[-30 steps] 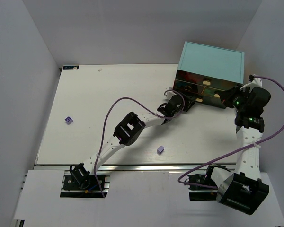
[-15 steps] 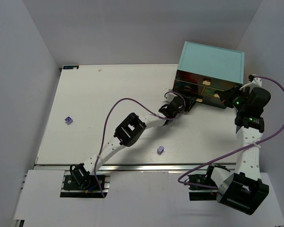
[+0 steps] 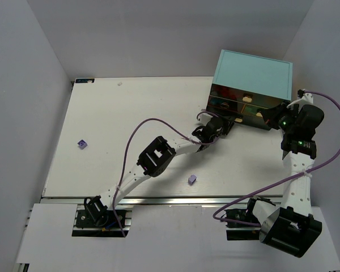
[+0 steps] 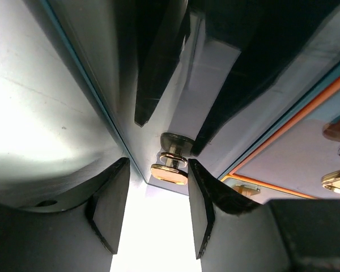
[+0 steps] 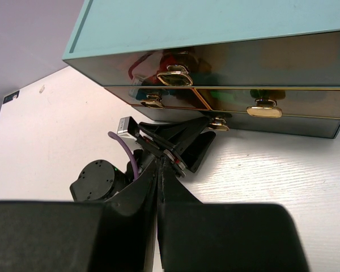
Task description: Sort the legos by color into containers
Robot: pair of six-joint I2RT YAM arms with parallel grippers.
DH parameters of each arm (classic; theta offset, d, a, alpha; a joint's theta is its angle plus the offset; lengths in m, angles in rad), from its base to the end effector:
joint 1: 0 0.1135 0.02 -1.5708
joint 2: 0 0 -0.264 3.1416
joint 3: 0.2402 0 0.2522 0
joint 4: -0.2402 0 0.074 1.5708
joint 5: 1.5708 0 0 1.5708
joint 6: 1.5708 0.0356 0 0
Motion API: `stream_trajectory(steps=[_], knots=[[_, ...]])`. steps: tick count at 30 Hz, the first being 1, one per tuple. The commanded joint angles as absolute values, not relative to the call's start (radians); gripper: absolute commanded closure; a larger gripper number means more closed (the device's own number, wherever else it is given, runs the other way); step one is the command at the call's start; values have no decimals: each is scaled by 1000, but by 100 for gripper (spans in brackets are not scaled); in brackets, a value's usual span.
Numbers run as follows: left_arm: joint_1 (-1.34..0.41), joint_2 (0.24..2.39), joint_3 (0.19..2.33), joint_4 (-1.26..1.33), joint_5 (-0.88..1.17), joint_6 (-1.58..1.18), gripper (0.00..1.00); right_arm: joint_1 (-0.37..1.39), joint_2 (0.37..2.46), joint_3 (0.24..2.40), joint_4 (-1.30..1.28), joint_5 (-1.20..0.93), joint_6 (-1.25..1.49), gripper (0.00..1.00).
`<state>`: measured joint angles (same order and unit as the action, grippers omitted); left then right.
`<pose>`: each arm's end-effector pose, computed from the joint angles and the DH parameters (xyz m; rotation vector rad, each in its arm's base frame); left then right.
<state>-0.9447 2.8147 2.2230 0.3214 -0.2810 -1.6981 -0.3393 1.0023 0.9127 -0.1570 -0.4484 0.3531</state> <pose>0.3661 -0.4894 0.0825 -1.0009 1.9045 -1.5020 0.2221 -0.0620 0.3479 0.3071 1.7857 0.4164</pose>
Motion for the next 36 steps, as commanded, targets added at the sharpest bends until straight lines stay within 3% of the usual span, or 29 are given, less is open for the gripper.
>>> stream_trajectory(steps=[1,6,9,10,17,36], knots=[[-969,2750,2238,222,-313,-1704,45,-342,996,913,-121,-462,360,100],[-969,2757,2250,207,-322,-1724,46,-342,994,911,-123,-460,360,100],[-969,2760,2253,210,-321,-1729,51,-344,994,907,-127,-463,360,100],[-969,2761,2252,218,-321,-1732,58,-341,991,907,-126,-465,359,100],[-969,2758,2243,230,-325,-1740,66,-342,989,907,-130,-465,354,100],[-969,2588,1928,406,-307,-1720,71,-341,989,908,-132,-483,356,100]])
